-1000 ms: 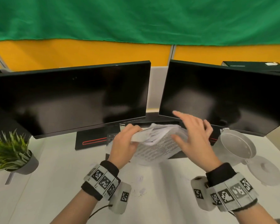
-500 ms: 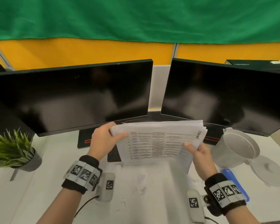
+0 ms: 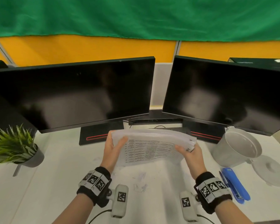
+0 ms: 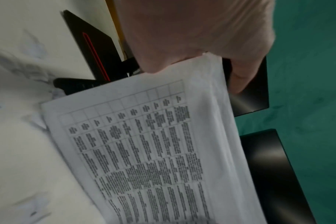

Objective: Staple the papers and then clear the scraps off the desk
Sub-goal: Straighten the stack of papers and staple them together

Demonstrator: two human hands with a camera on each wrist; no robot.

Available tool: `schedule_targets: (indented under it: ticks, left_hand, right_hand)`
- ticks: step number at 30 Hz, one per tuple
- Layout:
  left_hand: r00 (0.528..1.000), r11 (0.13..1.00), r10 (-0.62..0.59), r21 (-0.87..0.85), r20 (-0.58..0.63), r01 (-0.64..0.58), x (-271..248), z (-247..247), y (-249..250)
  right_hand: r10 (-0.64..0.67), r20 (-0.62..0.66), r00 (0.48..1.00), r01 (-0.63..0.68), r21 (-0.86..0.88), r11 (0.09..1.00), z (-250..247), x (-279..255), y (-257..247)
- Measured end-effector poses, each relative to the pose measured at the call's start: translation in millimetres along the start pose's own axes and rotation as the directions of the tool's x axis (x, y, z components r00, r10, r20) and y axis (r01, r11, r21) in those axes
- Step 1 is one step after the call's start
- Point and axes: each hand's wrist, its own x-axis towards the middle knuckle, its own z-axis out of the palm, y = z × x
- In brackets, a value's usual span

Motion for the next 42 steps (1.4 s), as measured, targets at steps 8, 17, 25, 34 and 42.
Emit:
schedule_targets:
  ticks: [8,17,25,34,42]
  left_hand:
    - [0.957,0.997,-0.081,-0.037,-0.277,0.074,11.0,26.2,18.0]
    - [0.96,0.997,0.028,0.083,-0.277,-0.006,18.8,15.8,2.8]
    - [0.961,0.952,0.175,0.287,-0.213,-0.11,23.4,10.4,-2.1]
    - [0.961,0.875,0.201,0.476,-0.19,-0.089,30.8,8.1,-1.0]
    - [0.843,-0.075,0.078,0.847,0.532,-0.527,14.1,79.0,27.1]
  right_hand:
    - [-0.523,0.164,0.836,0.451,-0.749,0.485,-2.7,-5.1,-12.2]
    - [-0.513,0.197,0.836,0.34,-0.919,0.201,-2.2,-1.3,-0.3]
    - [-0.501,0.226,0.835,0.32,-0.941,0.109,7.4,0.4,-9.6]
    - [-0.43,0.248,0.868,0.327,-0.938,0.12,5.7,0.6,-7.9]
    - [-0.392,0.229,0.891,0.328,-0.922,0.207,6.2,3.7,-11.5]
